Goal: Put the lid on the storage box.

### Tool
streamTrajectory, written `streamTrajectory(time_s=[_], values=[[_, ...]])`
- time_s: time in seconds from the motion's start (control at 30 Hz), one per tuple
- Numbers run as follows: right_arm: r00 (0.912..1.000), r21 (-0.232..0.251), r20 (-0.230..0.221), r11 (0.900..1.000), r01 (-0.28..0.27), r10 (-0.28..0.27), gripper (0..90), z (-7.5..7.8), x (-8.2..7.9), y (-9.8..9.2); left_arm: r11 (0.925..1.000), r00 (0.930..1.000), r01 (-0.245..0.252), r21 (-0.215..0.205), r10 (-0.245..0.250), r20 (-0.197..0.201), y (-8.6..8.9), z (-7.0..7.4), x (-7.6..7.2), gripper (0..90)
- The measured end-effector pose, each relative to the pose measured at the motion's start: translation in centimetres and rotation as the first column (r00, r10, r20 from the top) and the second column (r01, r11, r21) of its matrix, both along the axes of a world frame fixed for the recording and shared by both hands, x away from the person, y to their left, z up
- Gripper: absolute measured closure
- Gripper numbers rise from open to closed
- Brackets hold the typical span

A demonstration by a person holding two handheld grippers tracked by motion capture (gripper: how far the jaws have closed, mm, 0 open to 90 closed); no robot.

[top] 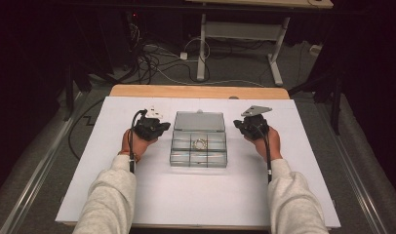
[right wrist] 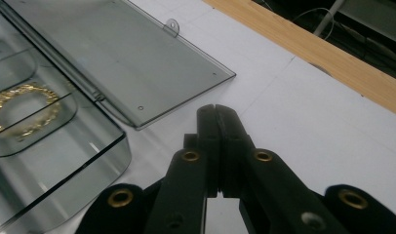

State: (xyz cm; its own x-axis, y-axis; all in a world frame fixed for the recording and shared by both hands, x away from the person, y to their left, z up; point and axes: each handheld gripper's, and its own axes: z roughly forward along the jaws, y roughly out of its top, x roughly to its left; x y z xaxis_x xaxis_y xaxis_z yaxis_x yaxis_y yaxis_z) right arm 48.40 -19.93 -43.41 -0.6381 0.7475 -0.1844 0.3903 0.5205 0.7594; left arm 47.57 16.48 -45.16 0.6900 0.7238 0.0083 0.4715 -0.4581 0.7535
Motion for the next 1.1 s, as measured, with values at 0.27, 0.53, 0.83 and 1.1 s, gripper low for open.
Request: streamTrajectory(time_s=[0.27,0.53,0.83,1.1], values=[[0.9992,-0.063,-0.038,0.998,0.01,-0.012,90.0,-1.1,1.9,2.1,0.9989,0.9986,-0.046,0.014,0.046,-0.025,-1.3,-1.0,1.2,87.7],[0.9958,-0.118,-0.083,0.993,0.029,-0.039,90.0,-2.4,3.2,3.1,0.9959,0.9947,-0.088,0.023,0.089,-0.051,-1.6,-2.0,1.9,87.6],[0.9956,-0.156,-0.084,0.987,0.027,-0.041,90.0,-3.3,3.7,3.7,0.9956,0.9946,-0.082,0.045,0.084,-0.06,-2.0,-2.6,2.2,87.6],[0.9963,-0.139,-0.079,0.99,0.023,-0.035,90.0,-3.5,3.9,3.9,0.9949,0.9947,-0.084,0.055,0.087,-0.054,-2.7,-3.1,2.4,87.7]])
